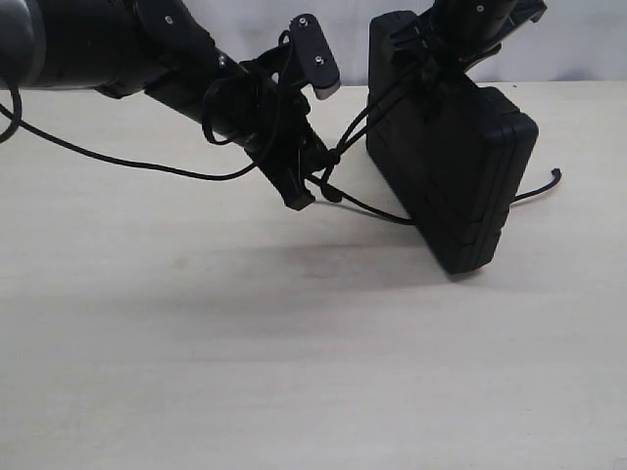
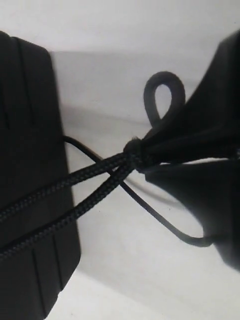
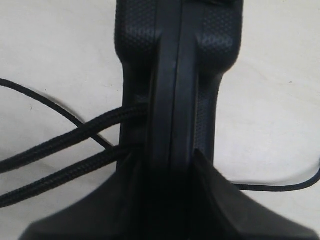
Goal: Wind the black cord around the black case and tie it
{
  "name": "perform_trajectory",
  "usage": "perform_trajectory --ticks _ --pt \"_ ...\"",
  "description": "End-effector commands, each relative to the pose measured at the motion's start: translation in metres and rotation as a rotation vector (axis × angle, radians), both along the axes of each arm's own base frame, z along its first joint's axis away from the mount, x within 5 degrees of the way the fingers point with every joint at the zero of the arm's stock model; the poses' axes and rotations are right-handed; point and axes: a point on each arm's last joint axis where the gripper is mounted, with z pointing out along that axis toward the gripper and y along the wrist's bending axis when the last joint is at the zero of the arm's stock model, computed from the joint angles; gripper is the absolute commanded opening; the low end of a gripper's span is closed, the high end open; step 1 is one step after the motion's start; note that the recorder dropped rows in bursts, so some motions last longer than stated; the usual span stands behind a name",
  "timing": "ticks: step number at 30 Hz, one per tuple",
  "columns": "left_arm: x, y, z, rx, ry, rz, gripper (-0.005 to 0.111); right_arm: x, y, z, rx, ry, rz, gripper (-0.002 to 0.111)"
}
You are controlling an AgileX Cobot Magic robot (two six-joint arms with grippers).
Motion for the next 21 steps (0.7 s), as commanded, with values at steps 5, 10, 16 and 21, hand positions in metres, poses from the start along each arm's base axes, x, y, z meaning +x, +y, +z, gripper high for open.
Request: perform_trajectory --ticks 5,10,16,21 --pt "0.006 -0.004 -0.008 -0.028 0.008 0.037 0.0 0.002 -0.001 -0.019 -0.013 0.074 0.013 0.004" --pt "0.008 -0.008 -0.002 -0.059 0.005 0.037 0.0 0.002 -0.001 -0.019 -0.011 0.075 0.021 0.004" --pt "0.009 -0.01 -0.004 -0.079 0.016 0.032 0.0 0.002 0.001 -0.02 0.009 0.08 0.027 0.004" --pt "0.007 -0.017 -0.002 -0.078 -0.023 0.024 0.0 0.002 0.001 -0.02 0.008 0.08 0.029 0.004"
